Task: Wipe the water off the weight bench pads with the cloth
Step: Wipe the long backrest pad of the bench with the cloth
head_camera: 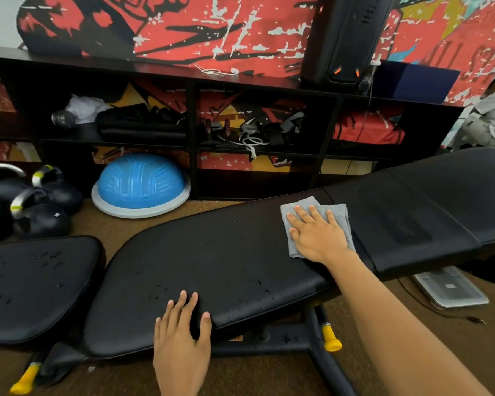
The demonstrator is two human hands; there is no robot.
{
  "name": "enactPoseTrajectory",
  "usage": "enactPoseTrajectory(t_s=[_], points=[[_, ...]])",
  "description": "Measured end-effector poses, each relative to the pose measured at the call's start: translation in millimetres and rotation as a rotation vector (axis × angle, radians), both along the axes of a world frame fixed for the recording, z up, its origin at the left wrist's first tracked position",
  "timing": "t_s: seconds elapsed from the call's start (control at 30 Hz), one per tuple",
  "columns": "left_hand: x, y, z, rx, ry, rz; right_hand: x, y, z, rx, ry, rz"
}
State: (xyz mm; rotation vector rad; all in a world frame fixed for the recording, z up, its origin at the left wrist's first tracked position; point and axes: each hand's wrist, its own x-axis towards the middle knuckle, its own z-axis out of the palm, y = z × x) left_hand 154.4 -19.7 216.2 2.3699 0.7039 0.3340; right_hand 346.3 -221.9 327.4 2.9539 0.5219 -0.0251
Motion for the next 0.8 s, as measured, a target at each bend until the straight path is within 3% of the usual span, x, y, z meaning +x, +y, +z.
enactPoseTrajectory(t_s=[0.8], points=[[11.7, 12.9, 3.2, 0.099, -0.157, 0.017, -21.4, 56.7, -21.9, 0.027, 0.061, 0.171]])
